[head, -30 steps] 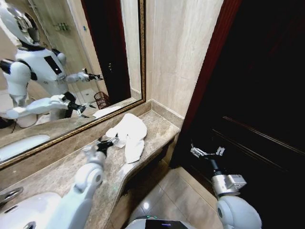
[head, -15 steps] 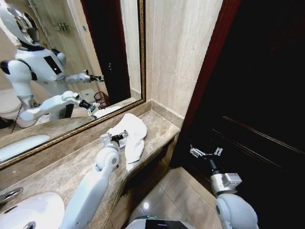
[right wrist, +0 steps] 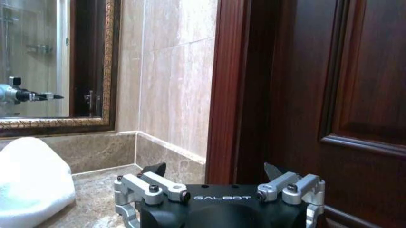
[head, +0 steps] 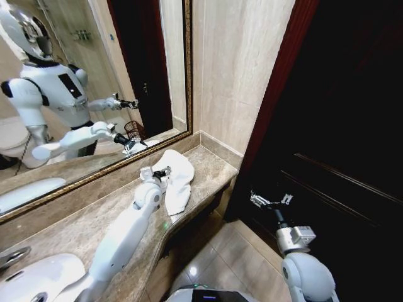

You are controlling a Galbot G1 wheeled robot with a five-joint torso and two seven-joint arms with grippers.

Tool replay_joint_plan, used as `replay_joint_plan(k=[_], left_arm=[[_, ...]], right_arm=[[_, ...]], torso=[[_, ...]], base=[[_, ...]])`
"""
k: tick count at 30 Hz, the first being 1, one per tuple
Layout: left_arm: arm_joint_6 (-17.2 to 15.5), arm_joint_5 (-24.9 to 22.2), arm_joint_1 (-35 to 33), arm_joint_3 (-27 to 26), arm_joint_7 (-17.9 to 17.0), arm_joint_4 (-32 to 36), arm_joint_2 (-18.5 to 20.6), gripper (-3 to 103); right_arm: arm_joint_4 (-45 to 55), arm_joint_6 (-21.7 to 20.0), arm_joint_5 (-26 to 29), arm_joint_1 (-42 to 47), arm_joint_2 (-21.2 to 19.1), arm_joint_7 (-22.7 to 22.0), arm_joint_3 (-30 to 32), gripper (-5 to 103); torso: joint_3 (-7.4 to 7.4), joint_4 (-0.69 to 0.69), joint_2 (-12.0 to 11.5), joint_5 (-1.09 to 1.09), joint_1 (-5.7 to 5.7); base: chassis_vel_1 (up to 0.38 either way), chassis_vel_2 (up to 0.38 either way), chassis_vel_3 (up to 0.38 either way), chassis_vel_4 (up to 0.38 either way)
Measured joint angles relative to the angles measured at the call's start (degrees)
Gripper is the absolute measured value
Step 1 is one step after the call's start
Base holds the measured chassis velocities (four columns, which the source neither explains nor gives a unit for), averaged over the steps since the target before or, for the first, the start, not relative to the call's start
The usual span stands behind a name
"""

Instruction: Discard the used towel into the hamper.

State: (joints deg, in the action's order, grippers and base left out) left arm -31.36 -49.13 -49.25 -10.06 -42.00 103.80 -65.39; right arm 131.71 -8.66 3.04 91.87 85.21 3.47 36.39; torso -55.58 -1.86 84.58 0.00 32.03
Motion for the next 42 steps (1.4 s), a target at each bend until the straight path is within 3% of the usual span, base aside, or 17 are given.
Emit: replay_joint_plan(k=[14, 25, 27, 29, 31, 42], left_arm=[[-1.8, 1.4, 0.1, 1.9, 2.2, -2.3, -0.5, 102], [-1.0, 2.6, -1.2, 0.4, 3.9, -1.4, 0.8, 72], [-0.9, 2.7, -1.2, 0.3, 4.0, -1.4, 0.9, 72], [-0.7, 2.7, -1.3, 0.1, 4.1, -1.3, 1.2, 59], [-0.7, 2.7, -1.3, 0.1, 4.2, -1.3, 1.3, 59], [-0.1, 2.6, -1.4, 0.2, 4.9, -0.7, 1.9, 28]], right_arm=[[-1.2, 1.1, 0.4, 0.1, 0.2, 0.6, 0.6, 100], [-0.3, 1.3, 0.6, 0.5, 0.4, 0.7, 0.7, 100], [-0.3, 1.3, 0.6, 0.5, 0.4, 0.7, 0.7, 100], [-0.1, 1.3, 0.6, 0.6, 0.4, 0.7, 0.7, 100], [-0.1, 1.3, 0.6, 0.6, 0.4, 0.7, 0.7, 100], [0.3, 1.3, 0.6, 0.8, 0.4, 0.6, 0.8, 100]], torso=[[0.0, 0.0, 0.0, 0.0, 0.0], [0.0, 0.0, 0.0, 0.0, 0.0], [0.0, 0.0, 0.0, 0.0, 0.0], [0.0, 0.0, 0.0, 0.0, 0.0], [0.0, 0.0, 0.0, 0.0, 0.0], [0.0, 0.0, 0.0, 0.01, 0.0]], base=[[0.0, 0.0, 0.0, 0.0], [0.0, 0.0, 0.0, 0.0], [0.0, 0.0, 0.0, 0.0], [0.0, 0.0, 0.0, 0.0], [0.0, 0.0, 0.0, 0.0], [0.0, 0.0, 0.0, 0.0]])
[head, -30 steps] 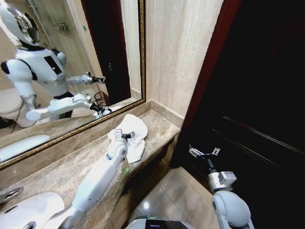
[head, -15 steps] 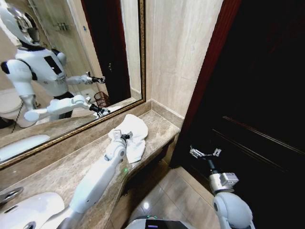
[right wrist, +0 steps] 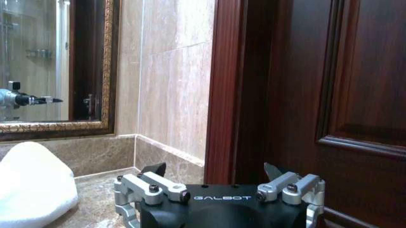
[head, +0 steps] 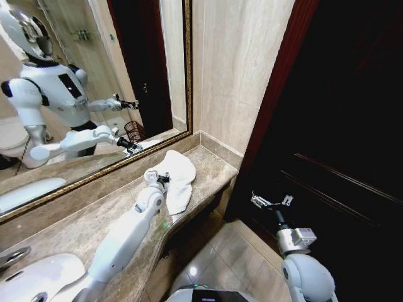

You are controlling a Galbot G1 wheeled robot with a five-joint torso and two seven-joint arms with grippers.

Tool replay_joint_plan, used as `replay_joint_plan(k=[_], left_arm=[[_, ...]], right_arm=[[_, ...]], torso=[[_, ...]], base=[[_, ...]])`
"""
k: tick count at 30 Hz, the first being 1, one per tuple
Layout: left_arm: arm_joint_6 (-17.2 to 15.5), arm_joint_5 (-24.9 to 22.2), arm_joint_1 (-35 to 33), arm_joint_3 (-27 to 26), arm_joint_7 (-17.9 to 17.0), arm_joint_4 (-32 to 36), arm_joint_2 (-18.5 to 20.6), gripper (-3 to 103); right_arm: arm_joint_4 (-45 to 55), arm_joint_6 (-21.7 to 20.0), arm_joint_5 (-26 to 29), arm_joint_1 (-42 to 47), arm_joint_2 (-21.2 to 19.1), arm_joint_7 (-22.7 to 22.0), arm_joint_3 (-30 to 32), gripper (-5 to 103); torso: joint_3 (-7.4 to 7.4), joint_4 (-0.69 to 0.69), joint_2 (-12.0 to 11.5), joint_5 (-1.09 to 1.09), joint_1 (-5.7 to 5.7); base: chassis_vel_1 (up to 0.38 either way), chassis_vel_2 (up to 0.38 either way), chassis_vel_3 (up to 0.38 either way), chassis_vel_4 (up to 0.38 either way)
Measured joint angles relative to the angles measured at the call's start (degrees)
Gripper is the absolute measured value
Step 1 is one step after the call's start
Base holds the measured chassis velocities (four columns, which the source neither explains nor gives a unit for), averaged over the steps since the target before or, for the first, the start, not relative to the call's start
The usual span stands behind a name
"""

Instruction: Discard the used towel into the hamper.

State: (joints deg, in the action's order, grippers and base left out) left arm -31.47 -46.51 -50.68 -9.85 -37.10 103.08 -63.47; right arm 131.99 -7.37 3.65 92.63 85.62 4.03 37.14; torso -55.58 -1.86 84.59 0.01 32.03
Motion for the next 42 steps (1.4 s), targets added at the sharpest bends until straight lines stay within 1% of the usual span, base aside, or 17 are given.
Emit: replay_joint_plan(k=[2, 6, 7, 8, 9, 10, 11, 13, 16, 17, 19, 23, 30, 32, 38, 40, 42], left_arm=[[0.4, 0.0, -0.1, 0.0, 0.2, 0.2, 0.4, 20], [1.9, -0.2, -0.6, -0.5, 1.1, 0.9, 1.0, 13], [3.3, -0.2, -1.1, -1.0, 2.0, 1.4, 1.4, 9], [4.4, 0.1, -1.5, -1.4, 2.7, 1.9, 1.6, 9], [4.4, 0.1, -1.5, -1.4, 2.7, 1.9, 1.6, 9], [6.5, 1.5, -2.5, -2.5, 4.1, 3.1, 2.1, 3], [7.8, 3.6, -3.7, -3.6, 5.4, 4.2, 2.8, 2], [8.6, 5.2, -4.5, -4.4, 6.2, 4.9, 3.3, 2], [11.1, 9.2, -7.8, -7.3, 9.1, 7.6, 5.5, 2], [11.1, 9.2, -7.8, -7.3, 9.1, 7.6, 5.5, 2], [12.7, 10.3, -10.4, -10.0, 11.6, 10.1, 7.1, 2], [13.8, 10.4, -13.6, -12.9, 13.8, 13.5, 8.8, 2], [16.3, 11.4, -19.7, -17.3, 17.2, 19.6, 10.3, 2], [16.6, 11.7, -20.2, -17.7, 17.6, 20.2, 10.4, 2], [17.2, 11.6, -24.4, -20.6, 18.2, 27.5, 11.0, 2], [16.8, 11.3, -26.1, -22.0, 17.1, 31.4, 10.6, 2], [16.4, 11.2, -26.6, -22.6, 16.5, 32.6, 10.5, 2]], right_arm=[[0.1, 0.0, 0.0, 0.0, 0.0, -0.1, 0.0, 100], [0.4, 0.0, 0.0, 0.1, -0.1, -0.1, 0.0, 100], [0.5, -0.1, 0.1, 0.1, -0.1, -0.1, 0.0, 100], [0.6, -0.1, 0.1, 0.1, -0.1, -0.1, 0.0, 100], [0.6, -0.1, 0.1, 0.1, -0.1, -0.1, 0.0, 100], [0.8, -0.1, 0.1, 0.1, 0.0, -0.2, 0.0, 100], [0.9, -0.1, 0.1, 0.1, 0.0, -0.3, 0.0, 100], [1.0, -0.1, 0.1, 0.0, 0.0, -0.4, 0.0, 100], [1.4, -0.1, 0.1, 0.0, 0.0, -0.4, -0.1, 100], [1.4, -0.1, 0.1, 0.0, 0.0, -0.4, -0.1, 100], [1.8, -0.1, 0.1, 0.1, 0.1, -0.4, -0.2, 100], [2.5, -0.1, 0.1, 0.5, 0.2, -0.4, -0.3, 100], [3.7, 0.5, 0.6, 1.7, 0.3, -0.4, 0.1, 100], [3.8, 0.6, 0.7, 1.9, 0.4, -0.4, 0.2, 100], [5.4, 0.6, 1.6, 2.6, 0.4, -0.8, 0.7, 100], [6.8, -0.6, 2.5, 2.9, 0.1, -1.3, 1.3, 100], [7.2, -0.7, 2.7, 3.1, 0.1, -1.4, 1.6, 100]], torso=[[0.0, 0.0, 0.0, 0.0, 0.0], [0.0, 0.0, 0.0, 0.0, 0.0], [0.0, 0.01, 0.0, 0.0, 0.0], [0.0, 0.0, 0.0, 0.0, 0.0], [0.0, 0.0, 0.0, 0.0, 0.0], [0.0, 0.01, 0.0, 0.0, 0.0], [0.0, 0.01, 0.0, 0.0, 0.0], [0.0, 0.01, 0.0, 0.0, 0.0], [0.0, -0.01, 0.0, 0.01, 0.0], [0.0, -0.01, 0.0, 0.01, 0.0], [0.0, 0.0, 0.0, 0.0, 0.0], [0.0, 0.0, 0.0, 0.0, 0.0], [0.0, 0.0, 0.0, 0.0, 0.0], [0.0, 0.0, 0.0, 0.0, 0.0], [0.01, 0.0, 0.0, -0.01, 0.0], [0.0, 0.0, 0.0, 0.0, 0.0], [0.0, 0.0, 0.0, -0.01, 0.0]], base=[[0.0, 0.0, 0.0, 0.0], [0.0, 0.0, 0.0, 0.0], [0.0, 0.0, 0.0, 0.0], [0.0, 0.0, 0.0, 0.0], [0.0, 0.0, 0.0, 0.0], [0.0, 0.0, 0.0, 0.0], [0.0, 0.0, 0.0, 0.0], [0.0, 0.0, 0.0, 0.0], [0.0, 0.0, 0.0, 0.0], [0.0, 0.0, 0.0, 0.0], [0.0, 0.0, 0.0, 0.0], [0.0, 0.0, 0.0, 0.0], [0.0, 0.0, 0.0, 0.0], [0.0, 0.0, 0.0, 0.0], [0.0, 0.0, 0.0, 0.0], [0.0, 0.0, 0.0, 0.0], [0.0, 0.0, 0.0, 0.0]])
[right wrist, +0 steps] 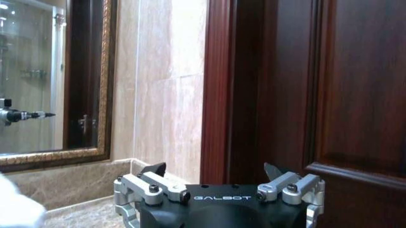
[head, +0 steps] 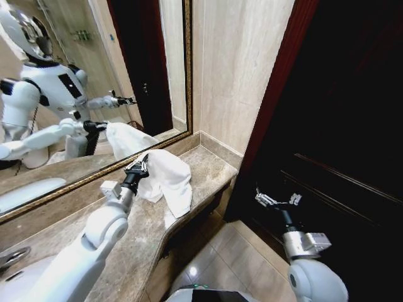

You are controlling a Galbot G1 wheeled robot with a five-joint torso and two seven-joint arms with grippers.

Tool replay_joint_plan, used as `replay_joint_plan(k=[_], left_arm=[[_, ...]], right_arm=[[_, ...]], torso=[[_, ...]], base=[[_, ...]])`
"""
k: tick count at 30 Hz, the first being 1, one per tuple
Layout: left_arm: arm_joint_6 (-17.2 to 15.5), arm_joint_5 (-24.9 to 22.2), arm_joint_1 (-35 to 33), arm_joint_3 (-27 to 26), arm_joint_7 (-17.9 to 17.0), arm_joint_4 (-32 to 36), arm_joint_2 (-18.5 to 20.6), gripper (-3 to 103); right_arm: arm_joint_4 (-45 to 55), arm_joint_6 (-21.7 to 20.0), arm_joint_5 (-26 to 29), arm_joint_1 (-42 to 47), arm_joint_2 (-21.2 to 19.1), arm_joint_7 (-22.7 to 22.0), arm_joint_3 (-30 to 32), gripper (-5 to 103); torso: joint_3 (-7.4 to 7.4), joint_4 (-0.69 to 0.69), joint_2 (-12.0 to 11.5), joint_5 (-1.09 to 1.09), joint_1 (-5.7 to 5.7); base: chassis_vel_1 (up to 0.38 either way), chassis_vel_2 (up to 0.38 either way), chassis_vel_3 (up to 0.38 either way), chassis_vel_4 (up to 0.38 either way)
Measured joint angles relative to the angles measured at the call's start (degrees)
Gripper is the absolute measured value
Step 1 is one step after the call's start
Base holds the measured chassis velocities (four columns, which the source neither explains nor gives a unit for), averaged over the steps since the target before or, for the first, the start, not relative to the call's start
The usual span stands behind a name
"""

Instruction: Discard the used towel into the hamper.

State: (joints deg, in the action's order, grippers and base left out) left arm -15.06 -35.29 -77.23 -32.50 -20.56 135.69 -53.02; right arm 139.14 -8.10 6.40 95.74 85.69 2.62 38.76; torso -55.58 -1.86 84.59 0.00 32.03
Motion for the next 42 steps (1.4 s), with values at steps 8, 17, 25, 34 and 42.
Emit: replay_joint_plan(k=[8, 17, 25, 34, 42], left_arm=[[-2.2, -1.2, -6.1, -7.9, -1.6, 7.6, -2.0, 2], [-2.0, 1.3, -11.6, -10.0, -1.0, 8.0, -6.8, 2], [-1.9, 2.0, -12.6, -9.9, -0.9, 7.9, -7.7, 2], [-1.6, 2.7, -12.8, -9.3, -0.9, 7.7, -8.1, 2], [-1.4, 2.8, -12.8, -8.9, -0.9, 7.6, -7.8, 2]], right_arm=[[2.2, 0.5, 2.2, 2.6, 0.1, -0.2, 1.2, 100], [4.2, -0.9, 2.1, 3.7, 0.0, -0.3, 1.0, 100], [4.2, -0.7, 2.0, 5.2, 0.2, -0.9, 1.2, 100], [4.2, 0.1, 2.2, 5.5, -0.1, -1.2, 1.4, 100], [4.2, 0.1, 2.2, 5.5, -0.1, -1.3, 1.2, 100]], torso=[[0.0, 0.0, 0.0, 0.0, 0.0], [0.0, 0.0, 0.0, 0.01, 0.0], [0.0, 0.0, 0.0, 0.0, 0.01], [-0.01, 0.01, 0.0, -0.01, 0.01], [0.0, 0.0, 0.0, 0.01, -0.03]], base=[[0.0, 0.0, 0.0, 0.0], [0.0, 0.0, 0.0, 0.0], [0.0, 0.0, 0.0, 0.0], [0.094, -0.109, -0.112, 0.123], [0.126, -0.097, -0.097, 0.11]])
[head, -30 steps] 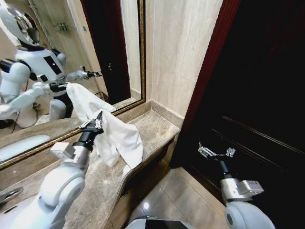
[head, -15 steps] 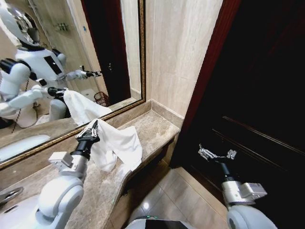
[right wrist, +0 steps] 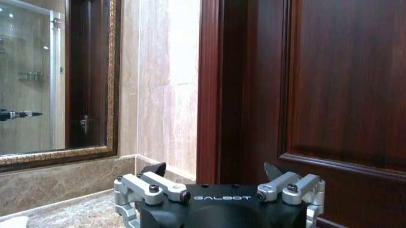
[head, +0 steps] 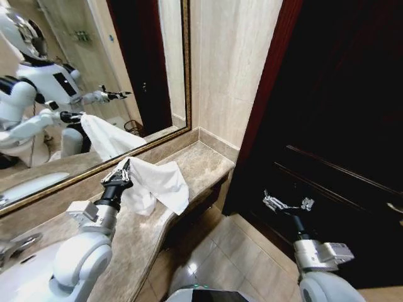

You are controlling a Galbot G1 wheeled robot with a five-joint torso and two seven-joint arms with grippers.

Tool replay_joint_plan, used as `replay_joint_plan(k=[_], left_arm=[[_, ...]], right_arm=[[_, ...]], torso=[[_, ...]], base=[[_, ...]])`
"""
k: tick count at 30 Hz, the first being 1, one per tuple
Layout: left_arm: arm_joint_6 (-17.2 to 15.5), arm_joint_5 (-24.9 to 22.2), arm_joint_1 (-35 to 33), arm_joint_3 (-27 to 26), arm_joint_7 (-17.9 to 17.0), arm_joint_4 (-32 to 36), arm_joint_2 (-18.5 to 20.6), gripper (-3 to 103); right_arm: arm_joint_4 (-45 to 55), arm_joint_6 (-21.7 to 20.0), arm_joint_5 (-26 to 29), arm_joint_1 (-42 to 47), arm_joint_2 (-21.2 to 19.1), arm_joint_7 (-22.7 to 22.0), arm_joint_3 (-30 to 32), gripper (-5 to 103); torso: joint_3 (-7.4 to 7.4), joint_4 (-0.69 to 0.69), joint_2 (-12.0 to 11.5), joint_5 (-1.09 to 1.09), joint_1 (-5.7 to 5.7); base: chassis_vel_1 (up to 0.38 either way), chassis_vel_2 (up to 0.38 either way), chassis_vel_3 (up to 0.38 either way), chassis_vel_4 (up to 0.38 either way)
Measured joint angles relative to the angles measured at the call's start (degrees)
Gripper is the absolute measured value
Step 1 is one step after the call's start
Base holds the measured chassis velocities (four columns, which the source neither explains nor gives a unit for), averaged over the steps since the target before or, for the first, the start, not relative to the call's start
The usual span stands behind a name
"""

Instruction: Discard the used towel into the hamper.

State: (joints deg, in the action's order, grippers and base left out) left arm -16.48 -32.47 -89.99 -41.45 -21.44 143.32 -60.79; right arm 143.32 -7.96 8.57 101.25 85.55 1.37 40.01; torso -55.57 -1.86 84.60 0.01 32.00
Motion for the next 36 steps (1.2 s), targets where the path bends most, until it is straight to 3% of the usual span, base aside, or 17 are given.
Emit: replay_joint_plan(k=[36], left_arm=[[1.0, 4.3, -2.2, 1.3, 1.2, -0.1, -1.4, 2]], right_arm=[[-0.1, 0.8, 0.0, 0.5, 0.6, 0.5, -0.1, 100]], torso=[[-0.01, 0.0, 0.0, 0.0, 0.03]], base=[[0.038, -0.04, -0.039, 0.042]])
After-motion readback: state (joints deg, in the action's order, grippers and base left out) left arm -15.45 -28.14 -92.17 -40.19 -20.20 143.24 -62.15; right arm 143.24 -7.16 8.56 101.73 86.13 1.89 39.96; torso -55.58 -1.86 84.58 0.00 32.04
